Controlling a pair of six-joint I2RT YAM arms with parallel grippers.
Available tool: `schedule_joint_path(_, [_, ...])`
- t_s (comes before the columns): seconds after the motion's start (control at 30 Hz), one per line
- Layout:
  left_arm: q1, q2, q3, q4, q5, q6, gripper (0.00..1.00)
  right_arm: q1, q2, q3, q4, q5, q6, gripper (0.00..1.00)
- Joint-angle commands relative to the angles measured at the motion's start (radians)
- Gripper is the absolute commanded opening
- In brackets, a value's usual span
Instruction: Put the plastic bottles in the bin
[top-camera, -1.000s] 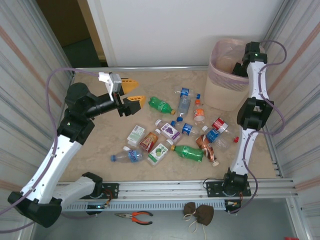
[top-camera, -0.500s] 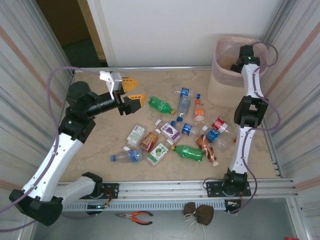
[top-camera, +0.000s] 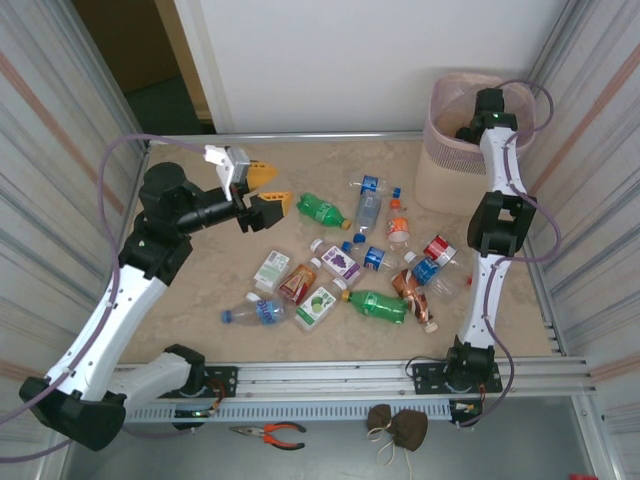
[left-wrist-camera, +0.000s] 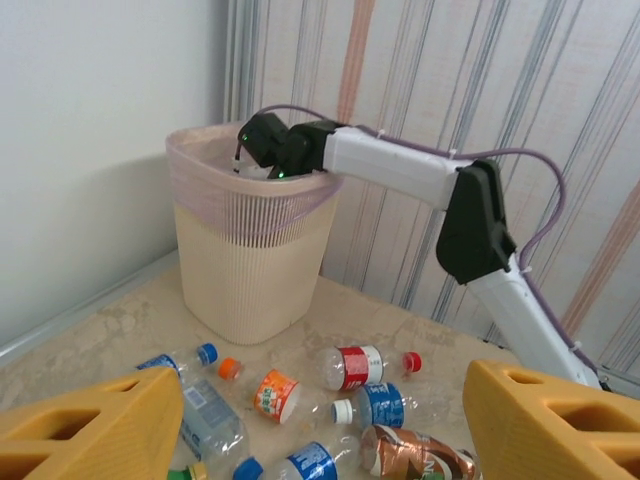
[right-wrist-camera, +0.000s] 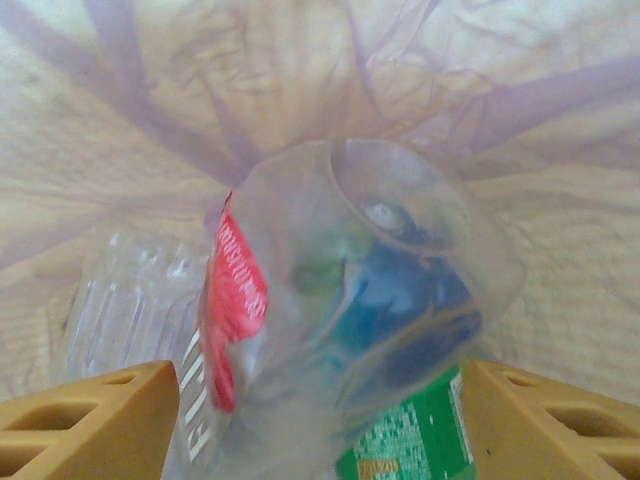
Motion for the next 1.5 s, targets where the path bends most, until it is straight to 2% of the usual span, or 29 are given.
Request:
schedule_joint_path(0.0, [0.011, 0.003, -0.003, -0.069, -0.025, 0.050, 0.74, 0.009, -0.118, -0.013, -0.008, 0.017, -0.020, 0.74])
schedule_joint_path(0.3, [0.011, 0.009, 0.011, -0.238, -0.059, 0.147, 0.74, 0.011, -0.239, -0.016, -0.055, 0.002, -0.029, 0.75])
schedule_joint_path(0.77, [0.011, 0.058, 0.054, -0.607, -0.234, 0.375, 0.73, 0.035, -0.464, -0.036, -0.125, -0.104, -0.001, 0.75])
schedule_joint_path(0.97, [0.012, 0.106, 0.042, -0.744, -0.343, 0.439, 0.72, 0.074, -0.606, -0.188, -0.084, -0.117, 0.003, 0.75])
schedule_joint_path(1.17, [0.004, 0.138, -0.027, -0.838, -0.379, 0.570, 0.72, 0.092, -0.762, -0.414, 0.014, -0.131, 0.028, 0.75])
schedule_joint_path(1.3, [-0.053, 0.152, -0.092, -0.887, -0.433, 0.695, 0.75, 0.092, -0.831, -0.517, 0.052, -0.134, 0.029, 0.75])
schedule_joint_path(1.47, [-0.128, 0.163, -0.174, -0.881, -0.481, 0.786, 0.76, 0.090, -0.861, -0.573, 0.046, -0.138, 0.020, 0.74])
